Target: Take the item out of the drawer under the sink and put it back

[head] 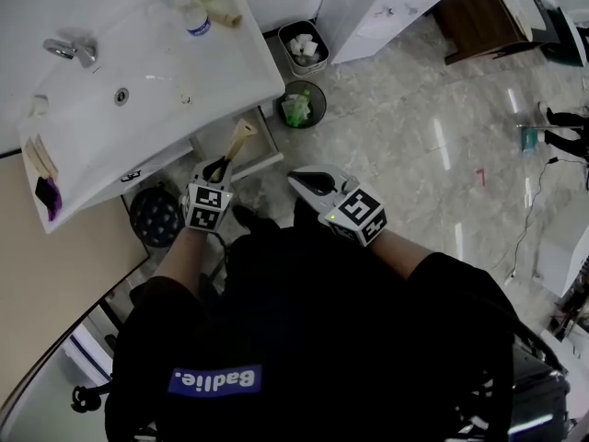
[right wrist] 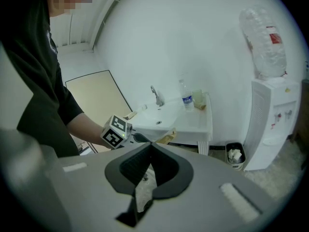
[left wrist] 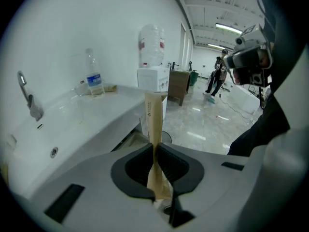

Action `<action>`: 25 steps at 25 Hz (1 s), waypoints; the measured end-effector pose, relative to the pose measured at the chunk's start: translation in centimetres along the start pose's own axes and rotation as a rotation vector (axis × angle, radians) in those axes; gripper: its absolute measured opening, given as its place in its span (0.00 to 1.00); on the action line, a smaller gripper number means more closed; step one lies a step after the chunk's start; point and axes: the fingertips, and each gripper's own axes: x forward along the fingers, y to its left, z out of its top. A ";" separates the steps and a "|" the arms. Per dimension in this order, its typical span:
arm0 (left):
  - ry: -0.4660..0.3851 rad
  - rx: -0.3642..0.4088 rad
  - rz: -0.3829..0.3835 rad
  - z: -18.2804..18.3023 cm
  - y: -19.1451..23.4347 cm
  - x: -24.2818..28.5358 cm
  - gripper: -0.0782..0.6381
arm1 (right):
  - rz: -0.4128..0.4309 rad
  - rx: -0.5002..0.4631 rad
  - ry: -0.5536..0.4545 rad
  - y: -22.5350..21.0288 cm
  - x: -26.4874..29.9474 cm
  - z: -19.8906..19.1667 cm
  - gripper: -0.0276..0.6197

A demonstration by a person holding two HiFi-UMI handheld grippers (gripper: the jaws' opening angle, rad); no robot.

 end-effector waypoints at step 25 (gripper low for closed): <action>0.493 0.303 -0.127 -13.0 2.5 18.6 0.16 | -0.169 0.163 0.094 -6.3 -3.7 -8.4 0.05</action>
